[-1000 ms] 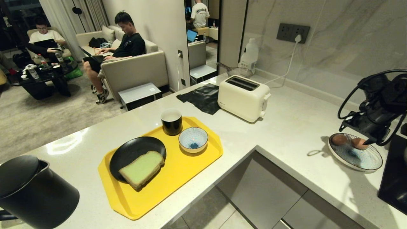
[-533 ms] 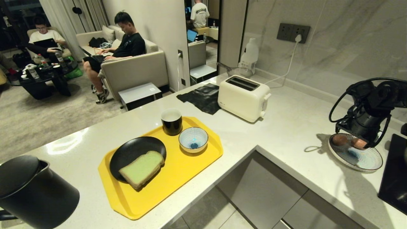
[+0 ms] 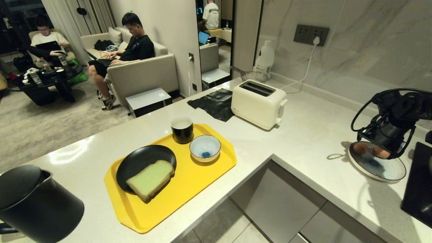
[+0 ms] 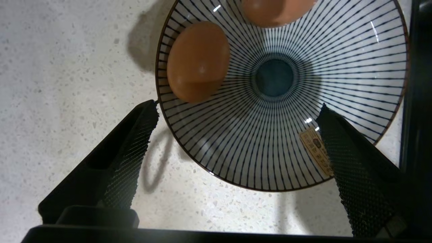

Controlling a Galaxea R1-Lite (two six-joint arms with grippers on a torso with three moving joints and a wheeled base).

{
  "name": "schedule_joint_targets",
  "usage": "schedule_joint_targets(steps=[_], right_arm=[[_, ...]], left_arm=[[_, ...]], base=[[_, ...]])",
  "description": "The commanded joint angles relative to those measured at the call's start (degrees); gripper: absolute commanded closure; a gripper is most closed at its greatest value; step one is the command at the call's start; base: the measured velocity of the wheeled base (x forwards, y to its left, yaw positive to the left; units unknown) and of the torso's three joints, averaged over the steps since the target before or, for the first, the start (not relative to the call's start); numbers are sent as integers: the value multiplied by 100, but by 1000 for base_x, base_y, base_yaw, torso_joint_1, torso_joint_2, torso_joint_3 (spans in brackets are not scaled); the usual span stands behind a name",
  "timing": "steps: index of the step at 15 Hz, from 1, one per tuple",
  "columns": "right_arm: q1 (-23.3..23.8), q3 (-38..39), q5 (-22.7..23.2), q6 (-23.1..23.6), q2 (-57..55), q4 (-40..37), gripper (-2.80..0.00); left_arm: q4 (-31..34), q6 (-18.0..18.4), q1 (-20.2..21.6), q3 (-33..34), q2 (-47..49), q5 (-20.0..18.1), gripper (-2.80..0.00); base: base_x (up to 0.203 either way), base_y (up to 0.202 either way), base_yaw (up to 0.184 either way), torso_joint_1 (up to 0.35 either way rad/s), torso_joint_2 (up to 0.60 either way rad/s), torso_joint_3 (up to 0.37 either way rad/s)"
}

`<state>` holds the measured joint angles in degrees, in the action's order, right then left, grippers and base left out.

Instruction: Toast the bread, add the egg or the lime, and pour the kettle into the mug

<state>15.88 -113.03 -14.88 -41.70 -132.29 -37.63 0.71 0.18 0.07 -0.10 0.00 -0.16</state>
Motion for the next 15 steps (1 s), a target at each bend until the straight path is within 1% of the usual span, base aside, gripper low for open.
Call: schedule_joint_targets(steps=[1, 15], right_arm=[[56, 0, 3, -22, -124, -7, -280], [142, -35, -32, 66, -491, 142, -280]], left_arm=[[0, -1, 1, 1, -18, -2, 0], [0, -1, 1, 1, -18, -2, 0]], base=[[0, 0, 0, 0, 0, 0], [0, 0, 0, 0, 0, 0]])
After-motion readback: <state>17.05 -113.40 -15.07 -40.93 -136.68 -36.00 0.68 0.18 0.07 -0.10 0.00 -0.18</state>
